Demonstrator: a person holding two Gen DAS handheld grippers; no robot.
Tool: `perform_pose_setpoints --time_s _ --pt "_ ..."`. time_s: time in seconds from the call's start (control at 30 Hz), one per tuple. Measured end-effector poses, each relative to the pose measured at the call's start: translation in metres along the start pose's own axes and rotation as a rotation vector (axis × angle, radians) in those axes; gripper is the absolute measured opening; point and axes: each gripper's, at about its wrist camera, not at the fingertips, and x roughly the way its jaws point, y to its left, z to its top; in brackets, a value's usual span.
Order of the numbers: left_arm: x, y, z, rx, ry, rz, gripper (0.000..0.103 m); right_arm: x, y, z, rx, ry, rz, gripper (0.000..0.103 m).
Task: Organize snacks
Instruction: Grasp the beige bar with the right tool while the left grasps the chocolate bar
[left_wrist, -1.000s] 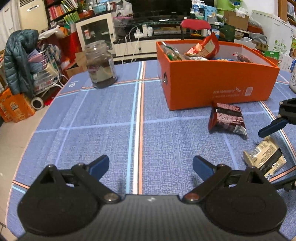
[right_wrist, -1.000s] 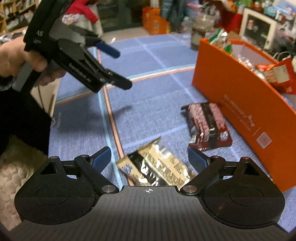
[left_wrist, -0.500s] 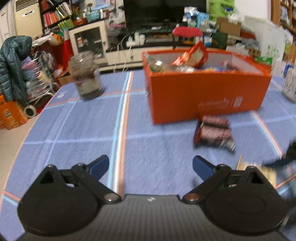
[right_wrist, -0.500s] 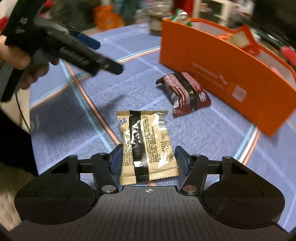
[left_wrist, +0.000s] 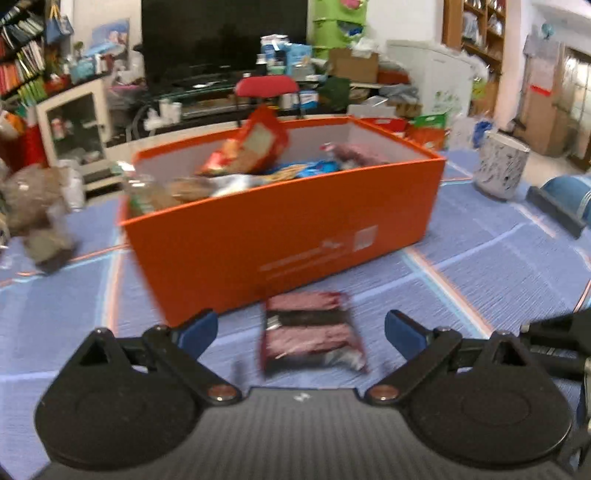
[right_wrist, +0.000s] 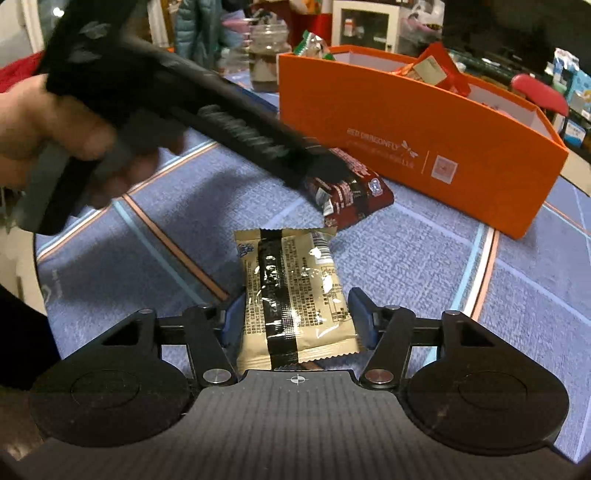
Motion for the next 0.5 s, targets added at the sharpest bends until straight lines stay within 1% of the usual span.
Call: perform_pose_setpoints --time_s 0.03,0.1,0.2,0.27,0.33,0.37,0.43,0.5 --pt "0.007 -0.004 0.000 0.012 0.009 0.006 0.097 -0.001 -0.001 -0.001 0.002 -0.004 0.001 0.046" --pt "0.024 -0.008 -0.002 0.037 0.033 0.042 0.097 -0.001 -0.002 -0.002 0.004 -0.008 0.002 0.046" --pt "0.040 -0.011 -0.004 0.008 0.063 0.038 0.097 0.000 -0.001 0.000 0.015 -0.008 -0.008 0.046" --pt "0.046 -0.011 -0.004 -0.010 0.064 0.052 0.097 0.002 -0.001 0.000 0.022 -0.014 -0.013 0.046" --pt "0.053 -0.013 -0.003 -0.024 0.082 0.049 0.089 0.002 -0.001 0.000 0.022 -0.017 -0.013 0.046" --pt "0.054 -0.014 -0.003 -0.025 0.075 0.050 0.083 0.001 -0.002 0.000 0.025 -0.017 -0.012 0.047" --pt "0.051 -0.014 -0.004 -0.026 0.063 0.042 0.077 0.000 -0.001 -0.001 0.029 -0.020 -0.017 0.047" --pt "0.049 -0.016 -0.004 -0.025 0.055 0.035 0.064 0.001 -0.001 -0.001 0.035 -0.026 -0.018 0.050"
